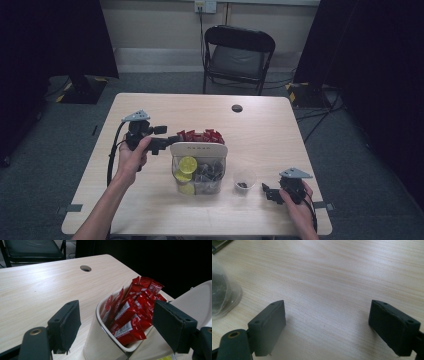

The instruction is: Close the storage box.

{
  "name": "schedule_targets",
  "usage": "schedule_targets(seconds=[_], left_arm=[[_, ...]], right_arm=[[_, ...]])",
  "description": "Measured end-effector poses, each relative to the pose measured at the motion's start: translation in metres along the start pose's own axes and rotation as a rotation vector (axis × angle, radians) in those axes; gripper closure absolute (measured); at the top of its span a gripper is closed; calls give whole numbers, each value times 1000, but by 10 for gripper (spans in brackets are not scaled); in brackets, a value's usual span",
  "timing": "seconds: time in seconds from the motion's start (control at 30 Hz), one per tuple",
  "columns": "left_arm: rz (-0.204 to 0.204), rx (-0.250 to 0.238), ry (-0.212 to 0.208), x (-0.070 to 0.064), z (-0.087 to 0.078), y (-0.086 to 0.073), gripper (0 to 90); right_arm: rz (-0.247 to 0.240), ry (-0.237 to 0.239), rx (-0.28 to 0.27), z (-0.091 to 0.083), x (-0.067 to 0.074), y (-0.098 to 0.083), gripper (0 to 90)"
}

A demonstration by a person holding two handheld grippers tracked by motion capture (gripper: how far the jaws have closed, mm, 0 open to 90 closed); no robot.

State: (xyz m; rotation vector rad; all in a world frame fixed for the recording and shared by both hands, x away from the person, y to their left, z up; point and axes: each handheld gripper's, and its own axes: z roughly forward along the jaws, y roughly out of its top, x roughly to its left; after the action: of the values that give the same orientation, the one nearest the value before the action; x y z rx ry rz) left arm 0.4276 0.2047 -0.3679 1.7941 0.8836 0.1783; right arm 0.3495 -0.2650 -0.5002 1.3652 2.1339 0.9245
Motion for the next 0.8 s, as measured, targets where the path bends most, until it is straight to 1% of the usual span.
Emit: schedule_targets(seconds=[0.07,0.1,0.27,0.33,0.43,0.53,0.6,0.8], left_arm=[[3,-1,6,-2,0,1,225],[11,3,9,-3,-1,1,225],[21,17,0,-8,0,2,225],[19,11,-9,-8,1,2,224],[2,16,-23,-8,4,1,217],[12,36,-26,-8,6,0,217],[7,36,-39,-9,7,-1,217],[10,34,-38,-14,4,-3,209]], right_arm=[[0,0,0,0,0,0,137],[0,0,-1,0,0,0,137],[0,0,0,0,0,0,138],[0,0,0,0,0,0,137],[0,0,0,0,0,0,137],[0,0,-1,0,0,0,137],[0,0,-1,0,0,0,137],[0,0,0,0,0,0,137]])
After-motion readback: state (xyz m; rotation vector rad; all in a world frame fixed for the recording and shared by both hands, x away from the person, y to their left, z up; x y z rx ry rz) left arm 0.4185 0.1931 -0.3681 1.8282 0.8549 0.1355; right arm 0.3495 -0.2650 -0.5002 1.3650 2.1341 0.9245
